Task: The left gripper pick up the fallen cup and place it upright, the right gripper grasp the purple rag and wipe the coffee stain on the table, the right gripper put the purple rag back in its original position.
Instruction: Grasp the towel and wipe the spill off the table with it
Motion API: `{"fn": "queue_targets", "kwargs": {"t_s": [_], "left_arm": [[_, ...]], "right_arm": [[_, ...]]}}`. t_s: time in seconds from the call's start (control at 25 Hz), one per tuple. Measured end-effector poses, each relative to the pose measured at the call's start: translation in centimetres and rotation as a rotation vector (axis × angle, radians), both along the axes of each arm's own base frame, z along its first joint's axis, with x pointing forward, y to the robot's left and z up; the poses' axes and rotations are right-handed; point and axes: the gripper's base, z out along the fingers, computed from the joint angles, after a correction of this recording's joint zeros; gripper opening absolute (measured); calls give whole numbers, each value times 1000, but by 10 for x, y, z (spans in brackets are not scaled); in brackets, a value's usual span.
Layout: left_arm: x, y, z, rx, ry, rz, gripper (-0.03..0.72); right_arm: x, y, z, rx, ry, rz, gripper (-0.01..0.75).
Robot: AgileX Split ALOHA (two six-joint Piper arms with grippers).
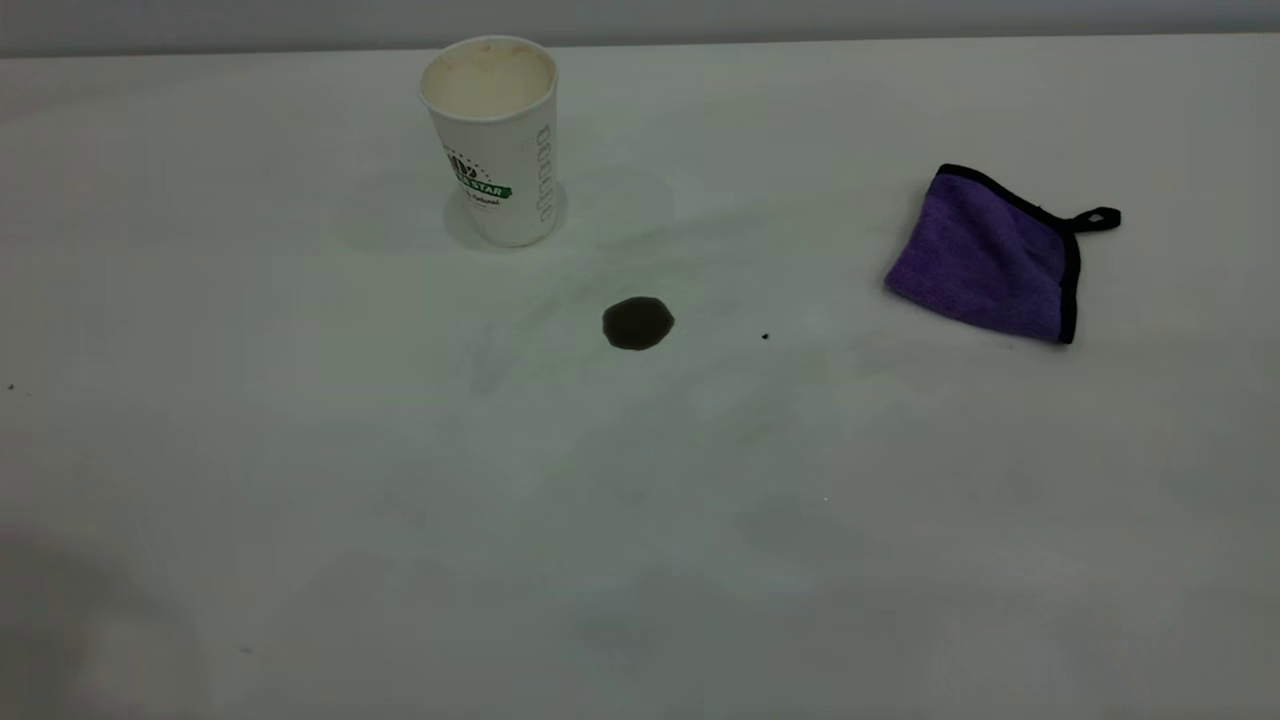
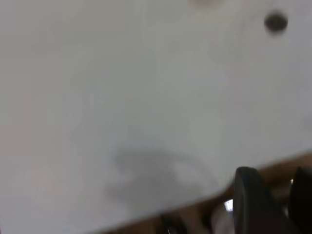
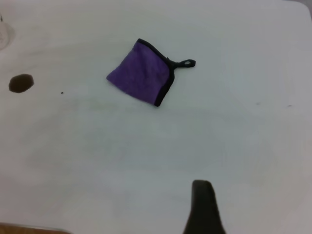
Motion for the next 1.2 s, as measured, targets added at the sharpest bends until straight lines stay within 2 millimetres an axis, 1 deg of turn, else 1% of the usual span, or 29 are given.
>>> {"fn": "queue_targets", "kwargs": {"t_s": [0.16,0.24,0.4,0.52,0.6,0.68,0.88,1.08,1.2], "left_arm": [[-23,5,-47,6,120,43,239],[-38,11,-68,0,143,74,239],[-69,24,-96,-25,73,171,239],[-92,28,-108,-39,0,221,239],[-104,29,-110,-49,-68,238,239],[-116,30,-107,-60,-155,246,239],[-138,30,-109,-76,-296,245,239],[-153,31,-111,-80,-394,249,239],[-155,31,-112,-82,-400,250,239]], "right_arm": [[0,0,0,0,0,0,588],[0,0,0,0,0,0,588],[0,0,0,0,0,0,588],[0,0,0,0,0,0,588],[0,0,0,0,0,0,588],[0,0,0,0,0,0,588],[0,0,0,0,0,0,588],[0,0,0,0,0,0,588],[0,0,0,0,0,0,588]]}}
